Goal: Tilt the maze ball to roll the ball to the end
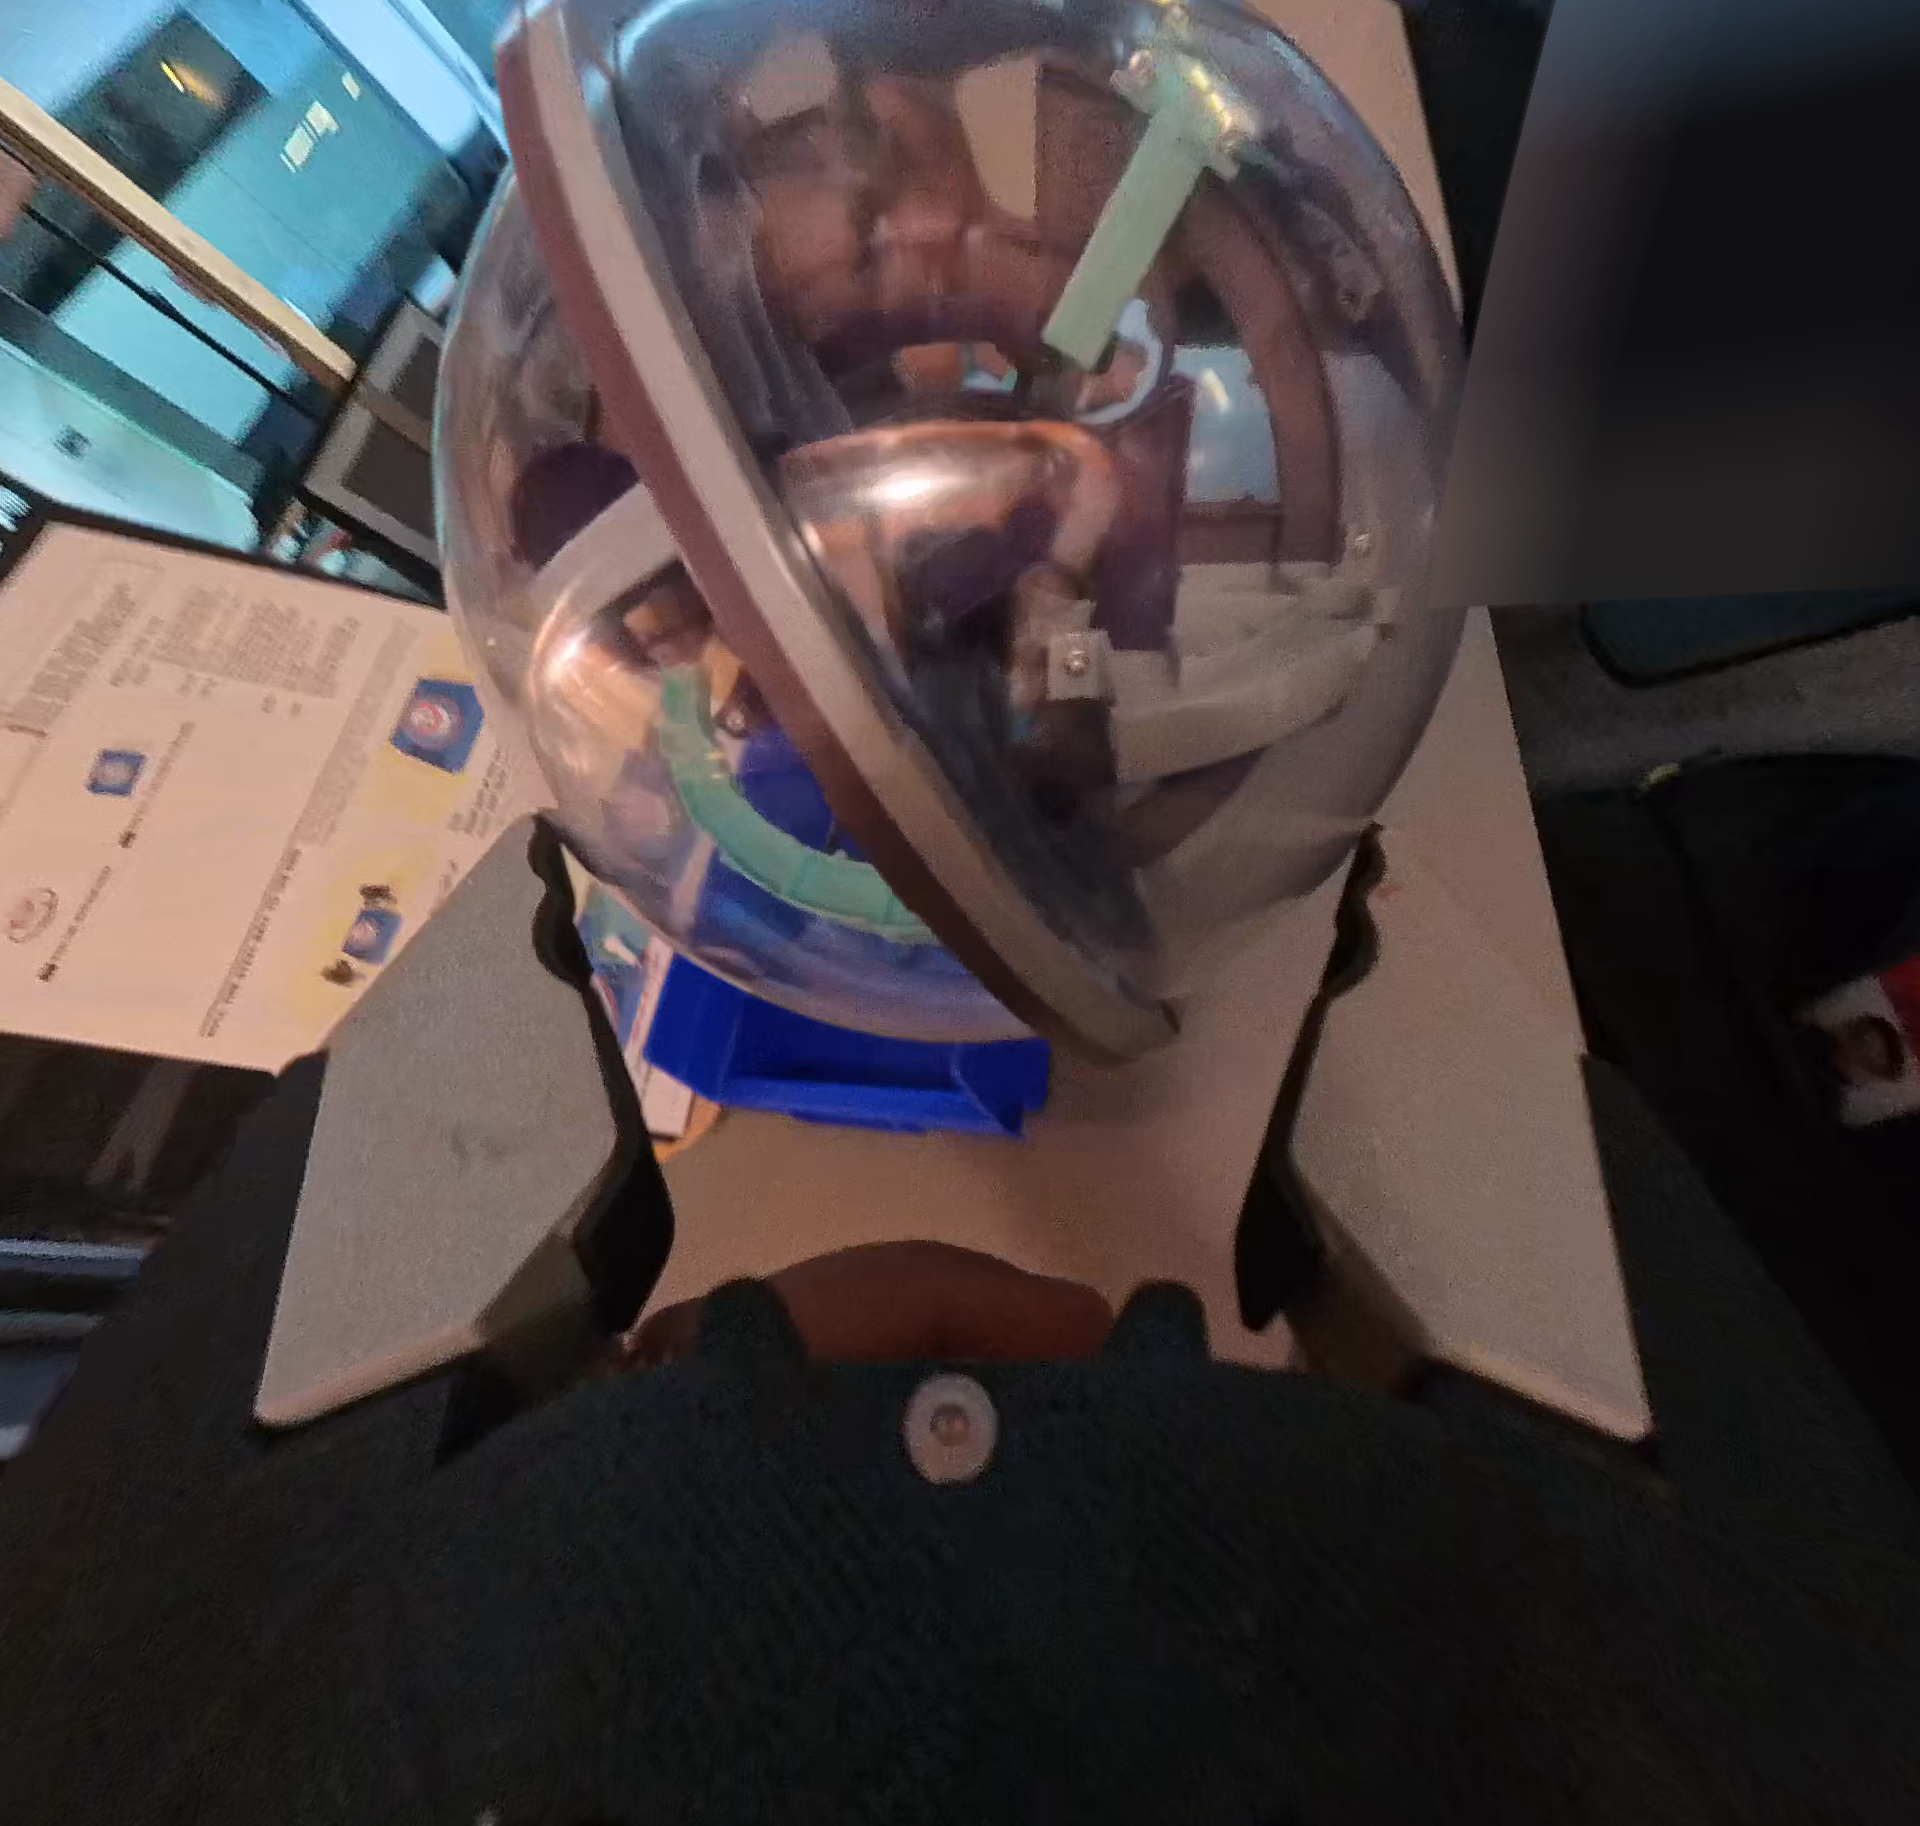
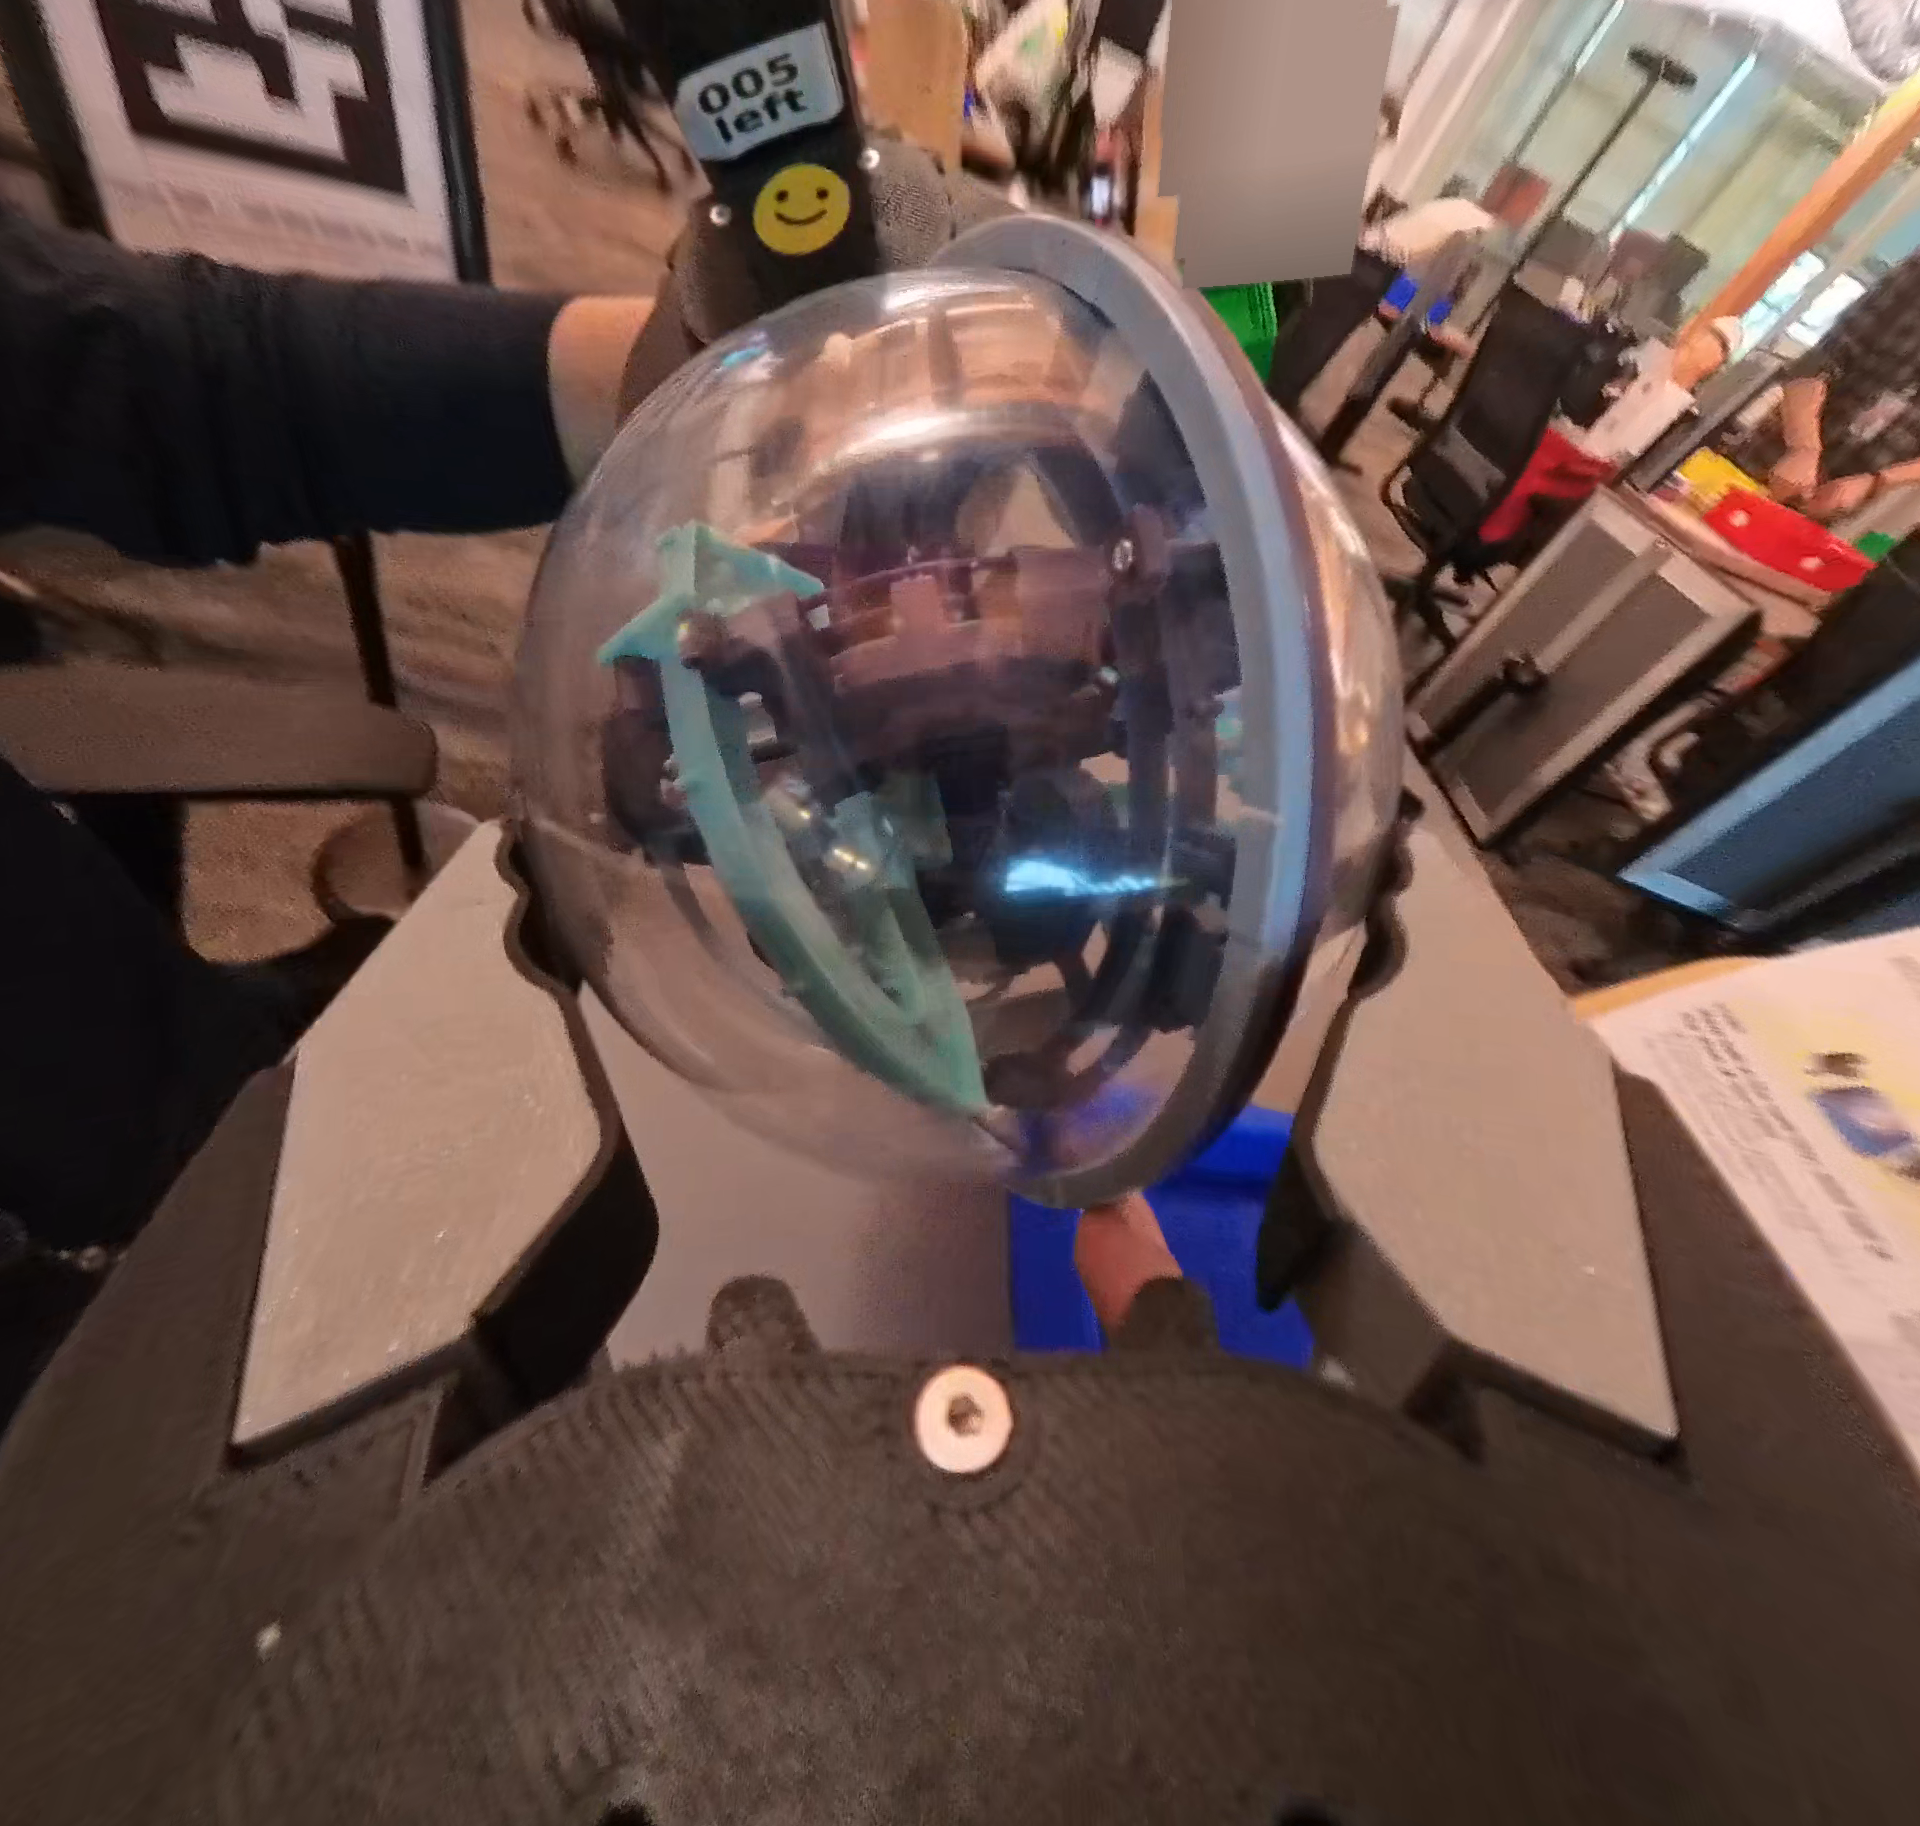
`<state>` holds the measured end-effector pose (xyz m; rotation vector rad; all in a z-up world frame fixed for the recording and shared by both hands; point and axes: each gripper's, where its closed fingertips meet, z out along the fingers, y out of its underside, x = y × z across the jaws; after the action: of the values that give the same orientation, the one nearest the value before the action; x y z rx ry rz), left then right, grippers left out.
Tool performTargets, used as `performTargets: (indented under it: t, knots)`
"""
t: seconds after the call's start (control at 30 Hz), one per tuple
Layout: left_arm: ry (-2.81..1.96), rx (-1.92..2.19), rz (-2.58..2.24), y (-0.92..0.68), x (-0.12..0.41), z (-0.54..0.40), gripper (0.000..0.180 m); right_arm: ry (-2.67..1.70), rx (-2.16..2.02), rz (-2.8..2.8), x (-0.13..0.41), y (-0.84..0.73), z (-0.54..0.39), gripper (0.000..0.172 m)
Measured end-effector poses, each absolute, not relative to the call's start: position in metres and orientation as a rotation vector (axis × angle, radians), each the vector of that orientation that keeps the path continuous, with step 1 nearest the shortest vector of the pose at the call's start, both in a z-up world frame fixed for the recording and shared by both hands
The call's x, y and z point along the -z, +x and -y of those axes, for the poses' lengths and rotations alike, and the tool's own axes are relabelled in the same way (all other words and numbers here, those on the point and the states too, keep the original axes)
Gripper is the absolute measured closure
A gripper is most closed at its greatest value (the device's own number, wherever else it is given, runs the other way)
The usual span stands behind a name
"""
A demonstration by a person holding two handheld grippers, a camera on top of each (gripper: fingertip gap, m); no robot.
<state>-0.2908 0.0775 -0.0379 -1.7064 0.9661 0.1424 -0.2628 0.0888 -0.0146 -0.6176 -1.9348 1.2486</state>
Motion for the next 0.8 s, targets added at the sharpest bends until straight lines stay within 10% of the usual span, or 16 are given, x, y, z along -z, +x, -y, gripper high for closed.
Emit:
performTargets:
  t: [0.8]
  knots:
    - [-1.437,-0.249,-0.886,-0.282,-0.004,-0.047,0.038,-0.588,-0.707,2.116,-0.036,-0.252,-0.045,0.022]
